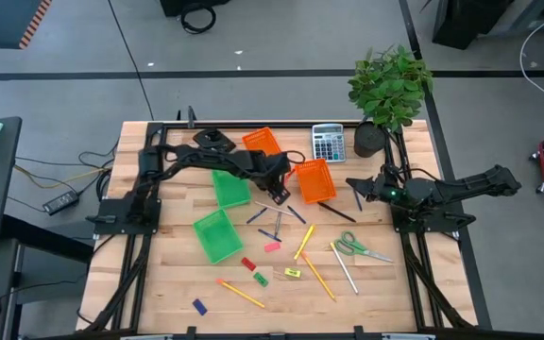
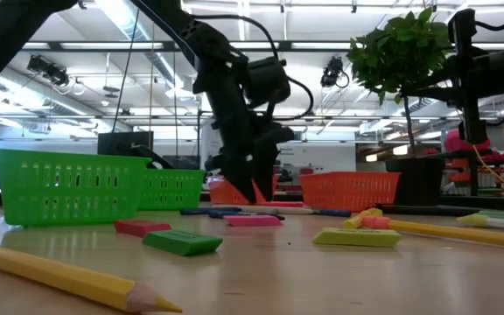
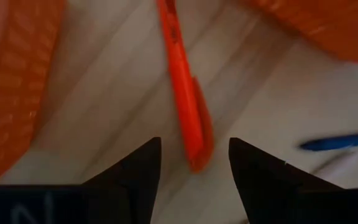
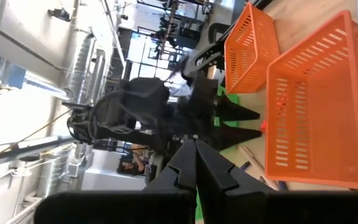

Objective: Sort crayons/erasers/pens/pencils in bins
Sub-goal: Put the orange pen into the top green bin

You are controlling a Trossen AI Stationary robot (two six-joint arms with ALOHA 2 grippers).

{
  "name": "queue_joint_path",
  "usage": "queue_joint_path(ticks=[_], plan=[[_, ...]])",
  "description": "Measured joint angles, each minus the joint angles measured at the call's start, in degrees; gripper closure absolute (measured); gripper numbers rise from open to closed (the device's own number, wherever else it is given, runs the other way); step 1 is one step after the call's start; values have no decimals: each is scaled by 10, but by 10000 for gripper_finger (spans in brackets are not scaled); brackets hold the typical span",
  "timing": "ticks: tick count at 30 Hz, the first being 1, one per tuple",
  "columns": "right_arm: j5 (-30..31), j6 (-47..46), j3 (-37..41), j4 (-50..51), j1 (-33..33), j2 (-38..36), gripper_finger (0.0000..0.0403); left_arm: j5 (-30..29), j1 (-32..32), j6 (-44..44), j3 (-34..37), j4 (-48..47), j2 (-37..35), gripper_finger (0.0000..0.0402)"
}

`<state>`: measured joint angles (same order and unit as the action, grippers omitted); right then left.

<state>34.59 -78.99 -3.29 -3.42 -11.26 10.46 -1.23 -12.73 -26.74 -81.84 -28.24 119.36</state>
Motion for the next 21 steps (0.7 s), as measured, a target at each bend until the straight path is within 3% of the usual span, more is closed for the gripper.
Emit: queue_joint_path(ticks=[17, 21], plan=[[-1, 2, 0, 0, 0, 0, 394, -36, 16, 38, -3, -1, 21, 236], [-1, 8, 0, 1, 0, 0, 394, -72, 29, 68, -2, 5, 23, 251]])
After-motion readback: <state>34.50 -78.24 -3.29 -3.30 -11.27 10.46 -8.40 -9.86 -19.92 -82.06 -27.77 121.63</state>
